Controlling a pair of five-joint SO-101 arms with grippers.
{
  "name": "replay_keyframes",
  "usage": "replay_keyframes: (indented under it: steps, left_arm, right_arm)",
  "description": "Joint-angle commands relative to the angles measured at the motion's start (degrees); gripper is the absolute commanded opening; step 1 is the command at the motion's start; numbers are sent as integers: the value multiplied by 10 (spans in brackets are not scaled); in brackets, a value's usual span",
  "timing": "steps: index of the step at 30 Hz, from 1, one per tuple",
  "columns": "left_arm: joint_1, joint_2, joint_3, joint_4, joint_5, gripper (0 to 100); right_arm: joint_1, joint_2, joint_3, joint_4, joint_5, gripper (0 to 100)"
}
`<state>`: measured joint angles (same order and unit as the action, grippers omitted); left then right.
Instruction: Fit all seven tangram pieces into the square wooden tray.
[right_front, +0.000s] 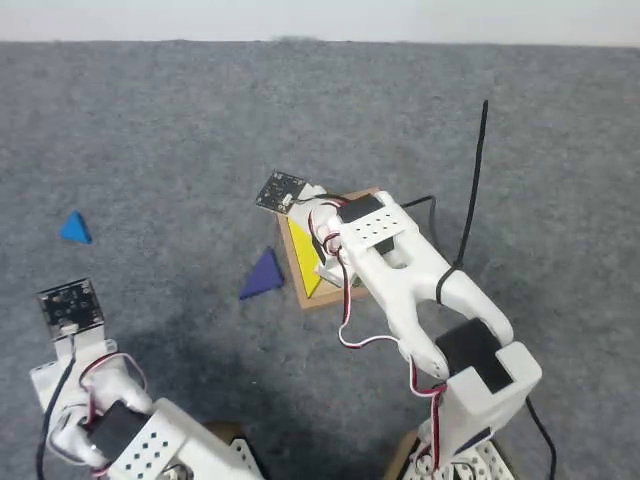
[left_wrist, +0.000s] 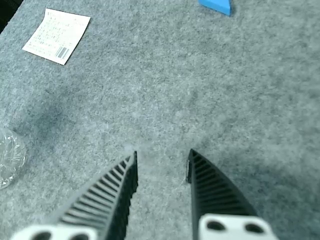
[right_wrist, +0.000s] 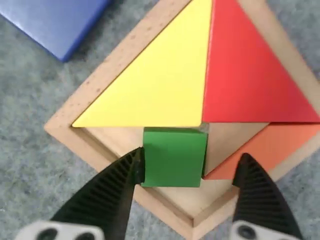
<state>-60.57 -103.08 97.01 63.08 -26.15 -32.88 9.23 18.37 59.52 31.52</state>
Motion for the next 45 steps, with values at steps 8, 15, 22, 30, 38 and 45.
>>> replay_keyframes:
  steps: [8, 15, 22, 30, 38, 45]
  left_arm:
    - [54, -6, -21, -62, -11, 148]
    - [121, 16, -167, 12, -6, 151]
    - [160, 433, -471, 90, 12, 155]
    - [184, 973, -945, 286, 8, 233]
    - [129, 1252, -1227, 303, 105, 235]
    - [134, 1443, -1417, 305, 139, 233]
  right_arm:
    - [68, -242, 33, 42, -123, 109]
    - [155, -455, 323, -68, -124, 9]
    - [235, -581, 504, -84, -120, 12]
    - [244, -647, 585, -105, -121, 13]
    - [240, -655, 591, -105, -122, 15]
    - [240, -655, 592, -105, -125, 15]
